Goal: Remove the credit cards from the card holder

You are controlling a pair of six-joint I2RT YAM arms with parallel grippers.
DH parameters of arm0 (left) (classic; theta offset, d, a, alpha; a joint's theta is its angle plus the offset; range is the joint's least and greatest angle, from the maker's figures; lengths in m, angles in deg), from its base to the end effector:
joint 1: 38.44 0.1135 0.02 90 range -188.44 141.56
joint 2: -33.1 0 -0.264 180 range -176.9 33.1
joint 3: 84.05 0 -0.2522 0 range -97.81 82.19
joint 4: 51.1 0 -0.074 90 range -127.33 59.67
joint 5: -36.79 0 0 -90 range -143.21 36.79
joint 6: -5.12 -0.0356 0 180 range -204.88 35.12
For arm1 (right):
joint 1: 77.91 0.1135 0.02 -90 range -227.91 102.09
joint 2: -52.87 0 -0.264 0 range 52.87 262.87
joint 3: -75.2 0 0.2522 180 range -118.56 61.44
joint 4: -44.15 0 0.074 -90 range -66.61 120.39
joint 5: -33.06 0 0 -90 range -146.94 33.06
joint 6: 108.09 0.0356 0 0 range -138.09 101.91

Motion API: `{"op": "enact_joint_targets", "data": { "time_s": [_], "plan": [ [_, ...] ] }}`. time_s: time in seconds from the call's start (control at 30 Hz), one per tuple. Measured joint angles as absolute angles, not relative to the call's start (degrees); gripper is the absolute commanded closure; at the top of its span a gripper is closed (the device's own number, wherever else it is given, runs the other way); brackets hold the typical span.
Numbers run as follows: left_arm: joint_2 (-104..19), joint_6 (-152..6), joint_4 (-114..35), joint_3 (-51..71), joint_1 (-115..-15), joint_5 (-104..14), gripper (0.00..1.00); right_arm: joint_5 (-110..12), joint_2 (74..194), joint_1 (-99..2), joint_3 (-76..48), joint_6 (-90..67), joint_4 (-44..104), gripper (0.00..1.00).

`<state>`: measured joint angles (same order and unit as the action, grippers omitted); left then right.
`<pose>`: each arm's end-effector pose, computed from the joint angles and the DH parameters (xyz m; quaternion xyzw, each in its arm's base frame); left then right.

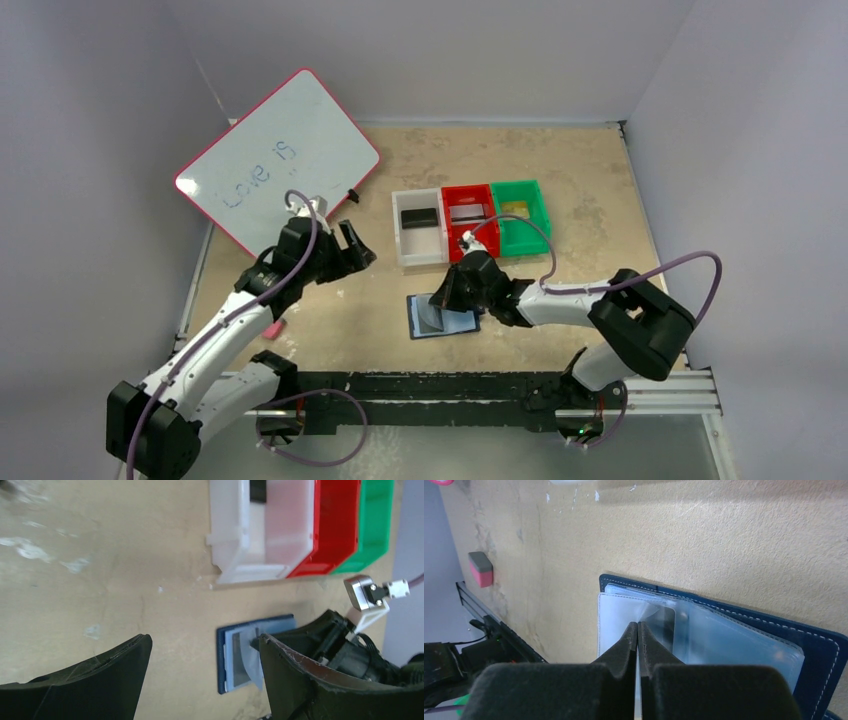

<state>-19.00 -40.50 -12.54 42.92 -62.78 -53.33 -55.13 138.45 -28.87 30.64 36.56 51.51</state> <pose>0.1793 -0.0810 0.2590 -0.1566 0.8836 -0.2483 0.3648 0.1834 0.2130 0.1505 0.0357 0.8807 0.3798 0.2807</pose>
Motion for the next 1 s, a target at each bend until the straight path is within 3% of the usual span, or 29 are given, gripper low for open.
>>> {"op": "enact_joint_targets", "data": {
  "time_s": [0.4,1.0],
  "plan": [
    [-25.8,-32.2,-24.9,46.0,-77.4,-48.3,0.22,-54.0,138.0,-30.0,32.9,39.6,55.9,1.00],
    [-36.0,-21.1,-39.7,52.0,-85.7,-50.4,0.25,-52.6,138.0,-31.5,35.5,42.3,59.2,1.00]
  ]
}}
